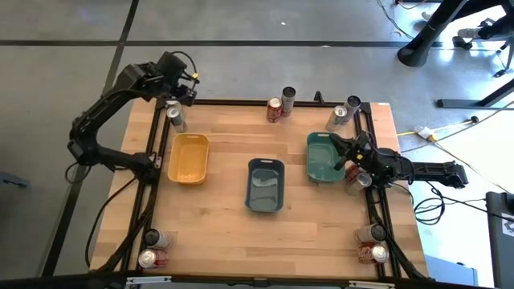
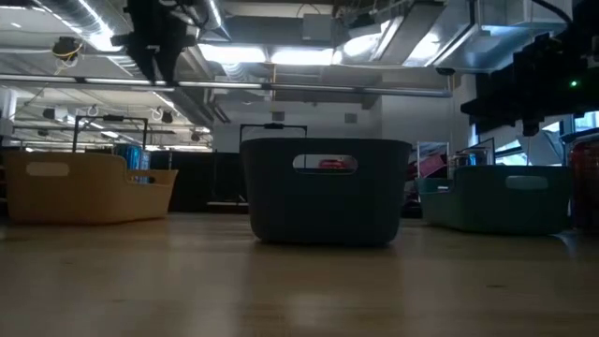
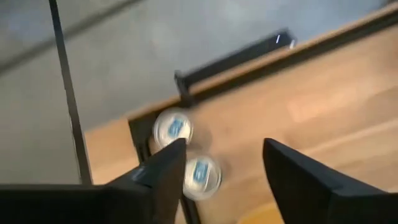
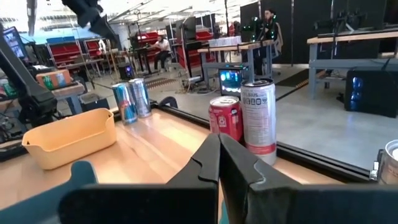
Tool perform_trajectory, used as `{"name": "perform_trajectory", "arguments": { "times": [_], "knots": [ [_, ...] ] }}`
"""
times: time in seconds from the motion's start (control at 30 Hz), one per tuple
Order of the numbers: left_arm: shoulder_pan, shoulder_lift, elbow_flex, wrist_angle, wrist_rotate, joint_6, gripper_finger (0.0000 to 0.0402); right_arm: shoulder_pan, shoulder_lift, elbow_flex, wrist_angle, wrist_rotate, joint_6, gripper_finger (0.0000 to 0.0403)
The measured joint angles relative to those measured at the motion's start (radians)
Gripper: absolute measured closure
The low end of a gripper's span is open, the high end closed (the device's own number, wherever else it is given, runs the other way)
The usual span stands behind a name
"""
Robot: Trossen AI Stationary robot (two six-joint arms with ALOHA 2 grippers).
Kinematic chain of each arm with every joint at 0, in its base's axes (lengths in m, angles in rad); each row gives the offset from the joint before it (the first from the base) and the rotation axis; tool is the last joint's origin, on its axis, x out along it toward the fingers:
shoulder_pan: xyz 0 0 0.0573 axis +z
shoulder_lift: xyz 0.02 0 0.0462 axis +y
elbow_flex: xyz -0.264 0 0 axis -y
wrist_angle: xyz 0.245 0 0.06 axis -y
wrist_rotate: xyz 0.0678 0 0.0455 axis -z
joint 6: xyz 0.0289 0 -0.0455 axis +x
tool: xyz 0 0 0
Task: Sort soda cans
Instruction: Put the blue soda can into blue bin
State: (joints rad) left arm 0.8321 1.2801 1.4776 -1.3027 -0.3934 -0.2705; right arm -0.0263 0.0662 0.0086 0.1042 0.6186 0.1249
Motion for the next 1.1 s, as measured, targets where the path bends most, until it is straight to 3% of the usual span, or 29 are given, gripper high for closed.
{"name": "perform_trajectory", "arguments": {
  "times": [0.2,0.4,0.73,1.1],
  "knots": [
    [0.042,0.04,0.0,-0.064,0.032,0.0,0.0143,0.0,0.0,0.0,0.004,0.0,0.0,0.0397],
    [0.042,0.046,0.0,0.028,0.006,0.061,0.0143,0.0,0.0,0.0,0.005,0.0,0.003,0.0397],
    [0.05,0.046,0.0,0.014,-0.005,0.053,0.0127,0.0,0.0,0.0,0.006,0.003,0.005,0.0397],
    [0.053,0.058,-0.002,-0.003,-0.009,0.003,0.0008,0.0,0.0,0.0,0.006,0.006,0.006,0.0397]
  ]
}}
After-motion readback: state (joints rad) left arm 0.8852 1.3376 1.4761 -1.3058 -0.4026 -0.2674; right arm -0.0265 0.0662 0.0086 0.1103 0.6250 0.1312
